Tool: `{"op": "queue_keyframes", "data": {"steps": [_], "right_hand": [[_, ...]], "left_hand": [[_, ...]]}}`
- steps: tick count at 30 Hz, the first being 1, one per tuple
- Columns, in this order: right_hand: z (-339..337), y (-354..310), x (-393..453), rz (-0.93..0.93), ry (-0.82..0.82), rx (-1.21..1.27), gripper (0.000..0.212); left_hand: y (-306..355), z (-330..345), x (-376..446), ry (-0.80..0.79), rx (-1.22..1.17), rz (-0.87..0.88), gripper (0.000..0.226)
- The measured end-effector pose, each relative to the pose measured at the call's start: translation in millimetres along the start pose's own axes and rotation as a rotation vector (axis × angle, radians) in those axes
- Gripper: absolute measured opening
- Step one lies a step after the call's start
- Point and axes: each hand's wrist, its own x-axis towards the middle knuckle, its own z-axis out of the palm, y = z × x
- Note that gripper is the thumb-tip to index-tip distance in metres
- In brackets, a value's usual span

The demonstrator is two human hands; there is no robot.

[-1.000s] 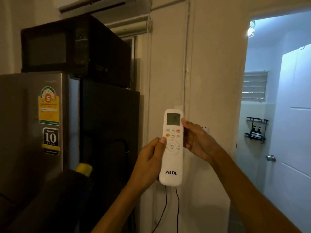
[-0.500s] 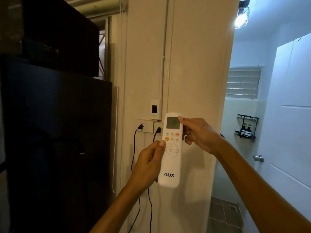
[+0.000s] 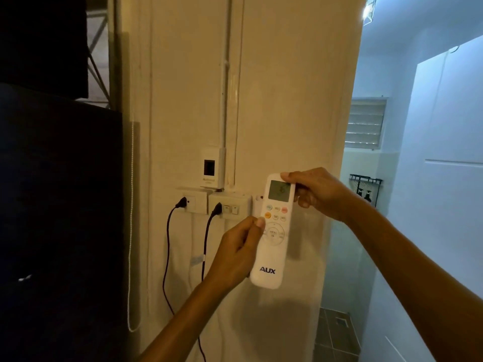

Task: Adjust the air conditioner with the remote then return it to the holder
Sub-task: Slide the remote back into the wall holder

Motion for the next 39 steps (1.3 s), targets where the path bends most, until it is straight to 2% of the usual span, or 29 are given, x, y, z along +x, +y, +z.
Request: {"op": "queue_keyframes", "data": {"steps": [6,14,21,25,28,32,39], "right_hand": [[-23,31,54,0.068,0.027,-0.09,0.025],[-41,64,96,0.136,0.1,-0.217,0.024],[-55,61,119,0.089,0.177,-0.299,0.027],[-68,53,131,0.093,0.262,-0.324,0.025],[-72,47,140,0.115,0.313,-0.268,0.027],[-72,45,149,0.133,0.34,-0.179,0.028],[-69,43,160,0.128,0.383,-0.109,0.024]], "left_hand": [[-57,10,63,0.011,-0.068,0.01,0.04],[-111,22,113,0.058,-0.079,-0.032,0.022],[-135,33,127,0.285,-0.059,-0.027,0.018],[-150,46,129,0.422,-0.007,0.0,0.008],[-154,58,128,0.479,0.05,0.056,0.031],[-158,71,133,0.472,0.148,0.072,0.065],[-168,76,145,0.483,0.203,0.048,0.079]]}}
